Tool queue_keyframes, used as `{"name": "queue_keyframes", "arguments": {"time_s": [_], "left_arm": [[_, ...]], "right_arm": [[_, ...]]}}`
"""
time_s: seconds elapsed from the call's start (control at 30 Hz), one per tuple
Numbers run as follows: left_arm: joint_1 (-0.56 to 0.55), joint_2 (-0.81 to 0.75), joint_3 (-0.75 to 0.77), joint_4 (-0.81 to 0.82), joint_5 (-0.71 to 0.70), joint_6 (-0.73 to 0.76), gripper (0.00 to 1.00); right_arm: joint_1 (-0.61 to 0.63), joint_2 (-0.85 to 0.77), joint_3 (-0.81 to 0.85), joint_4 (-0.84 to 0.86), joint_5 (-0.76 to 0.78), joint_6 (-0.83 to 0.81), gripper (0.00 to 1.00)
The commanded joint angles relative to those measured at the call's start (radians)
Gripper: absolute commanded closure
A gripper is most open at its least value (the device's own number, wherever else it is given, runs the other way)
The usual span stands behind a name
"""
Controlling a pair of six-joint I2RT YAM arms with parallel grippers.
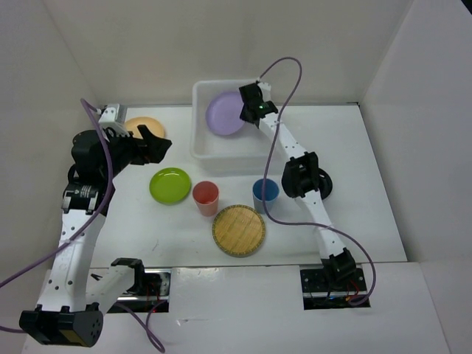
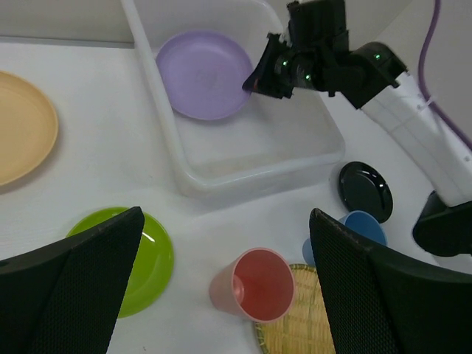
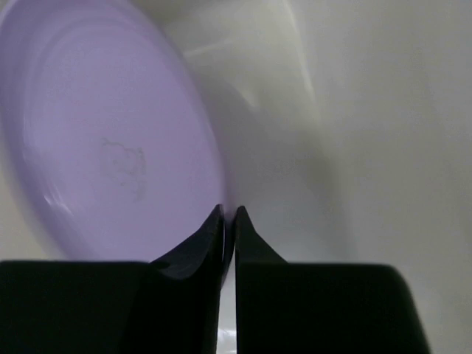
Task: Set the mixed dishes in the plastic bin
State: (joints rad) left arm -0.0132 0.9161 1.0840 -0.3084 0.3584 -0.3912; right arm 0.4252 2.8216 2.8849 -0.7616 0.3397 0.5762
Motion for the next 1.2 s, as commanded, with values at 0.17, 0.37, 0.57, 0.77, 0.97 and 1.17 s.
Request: {"name": "queue_keyframes", "arguments": {"time_s": [0.17,0.37,0.57,0.77,0.97,1.17], "left_arm": [[0.016,-0.036,-0.022,0.022,-0.004,0.028,0.01],[0.016,-0.026,-0.022,0.022,-0.004,0.028,0.01],[0.016,-0.026,-0.032,0.022,-0.079,0.028,0.01],[0.016,-0.176,-0.08,0.093,-0.337,-0.086,0.01],[0.051,0.063,-0.066,0.132,-0.374,-0.146,0.01],[0.296,0.331,-0.117,0.276,-0.141,-0.314,0.01]], "right_arm": [[0.009,0.09,0.254,-0.159,0.012,-0.009,0.7],[0.009,0.081,0.254,-0.148,0.021,-0.018,0.54],[0.03,-0.039,0.254,-0.16,0.074,-0.065,0.39],[0.041,-0.305,0.254,-0.215,0.094,-0.166,0.4],[0.05,-0.545,0.254,-0.52,0.147,-0.148,0.41],[0.182,-0.729,0.212,-0.544,0.301,-0.148,0.4]]}}
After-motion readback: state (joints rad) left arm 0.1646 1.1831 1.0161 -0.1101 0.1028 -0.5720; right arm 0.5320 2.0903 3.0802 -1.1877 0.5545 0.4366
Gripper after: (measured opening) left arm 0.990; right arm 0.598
